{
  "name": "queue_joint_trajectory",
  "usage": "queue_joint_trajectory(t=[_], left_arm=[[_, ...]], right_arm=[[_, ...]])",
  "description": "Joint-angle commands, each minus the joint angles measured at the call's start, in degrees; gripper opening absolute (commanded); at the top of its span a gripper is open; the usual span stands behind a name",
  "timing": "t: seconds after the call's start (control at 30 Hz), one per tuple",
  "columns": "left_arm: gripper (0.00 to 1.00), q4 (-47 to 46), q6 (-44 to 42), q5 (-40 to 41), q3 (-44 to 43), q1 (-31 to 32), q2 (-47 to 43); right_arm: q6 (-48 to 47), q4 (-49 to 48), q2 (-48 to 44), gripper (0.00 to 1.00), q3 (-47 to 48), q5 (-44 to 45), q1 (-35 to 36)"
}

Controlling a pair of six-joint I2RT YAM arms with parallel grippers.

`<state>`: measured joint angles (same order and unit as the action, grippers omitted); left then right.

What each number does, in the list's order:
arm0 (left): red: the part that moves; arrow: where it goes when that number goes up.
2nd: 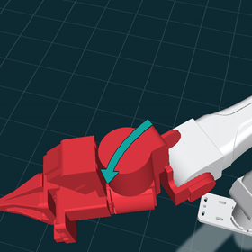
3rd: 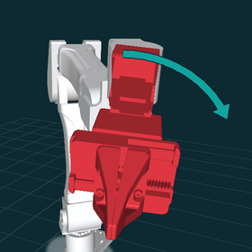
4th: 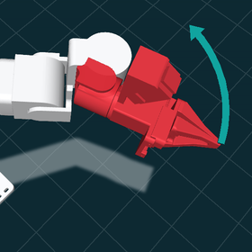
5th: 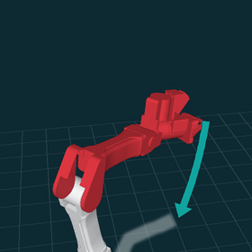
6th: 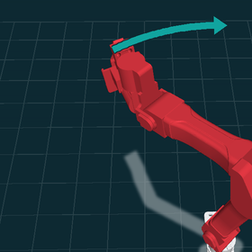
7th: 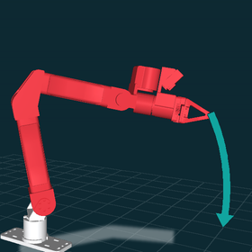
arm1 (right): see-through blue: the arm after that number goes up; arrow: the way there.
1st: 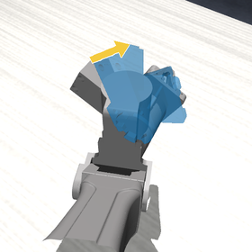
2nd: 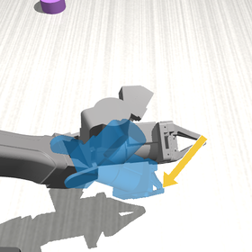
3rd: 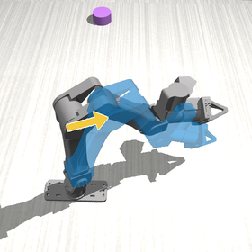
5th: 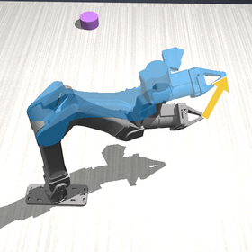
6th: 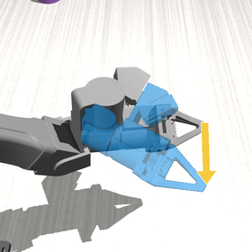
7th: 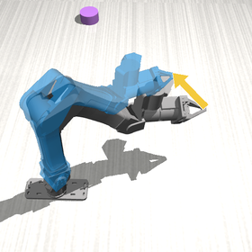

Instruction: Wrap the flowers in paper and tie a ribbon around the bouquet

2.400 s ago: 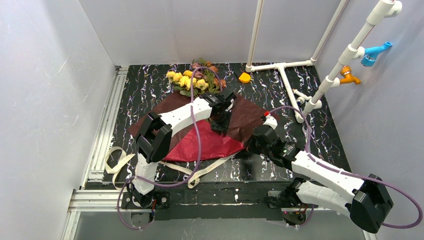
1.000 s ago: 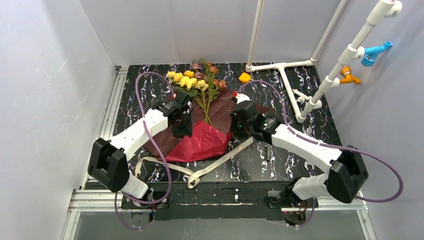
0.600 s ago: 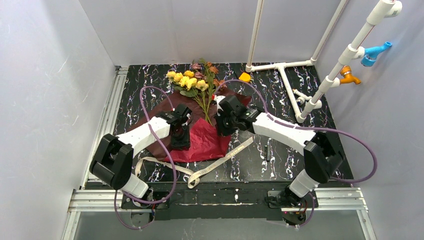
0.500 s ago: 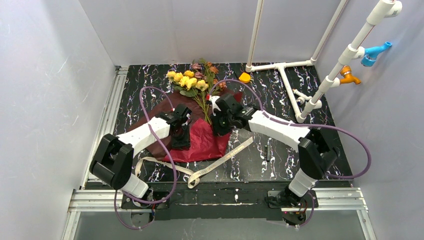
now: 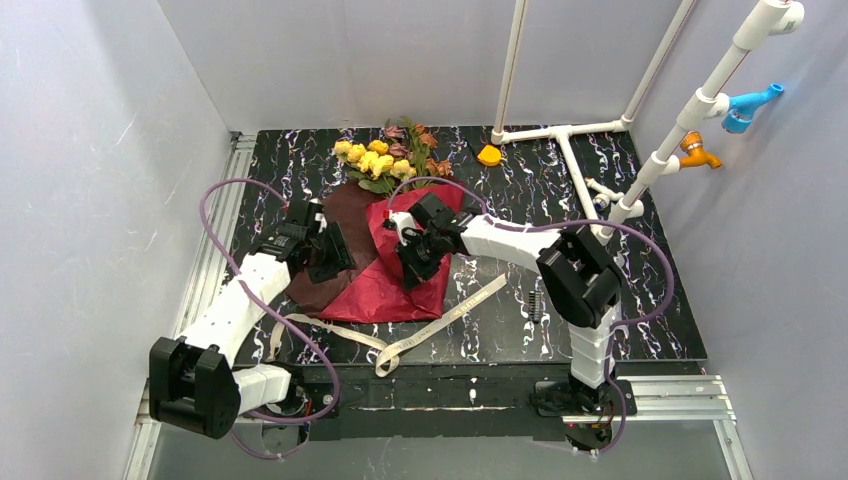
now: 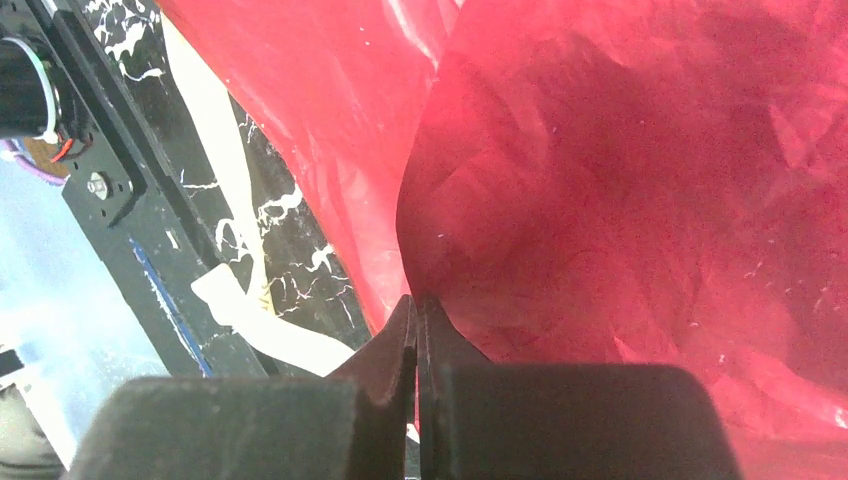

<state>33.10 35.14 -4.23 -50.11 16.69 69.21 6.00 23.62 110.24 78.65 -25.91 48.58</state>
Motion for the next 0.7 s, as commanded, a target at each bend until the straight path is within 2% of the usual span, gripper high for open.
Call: queue_joint_trajectory(t=[0.0,0.13,0.47,0.67], left_arm=[[0.57,-1.7,0.5,-4.2,0.9,-2.9,-1.7],[0.63,-6.2,1.5,-7.7,1.9,-5.4,-0.4],[0.64,-16.8,3.6,-17.7,0.3,-6.6,8.9],[0.63,-20.9,5.5,-19.5,-1.5,-6.7,13.8]], right_arm=[[-2.5,-2.4,1.9,0.01,3.1,-5.9,0.3],[-2.4,-2.5,4.0,0.01,4.2,-6.3,0.3],[-1.6,-3.4,6.5,0.01,4.4,-7.1,0.3],[-1.3,-4.4,6.0,0.01,3.4,-8.2,0.3]])
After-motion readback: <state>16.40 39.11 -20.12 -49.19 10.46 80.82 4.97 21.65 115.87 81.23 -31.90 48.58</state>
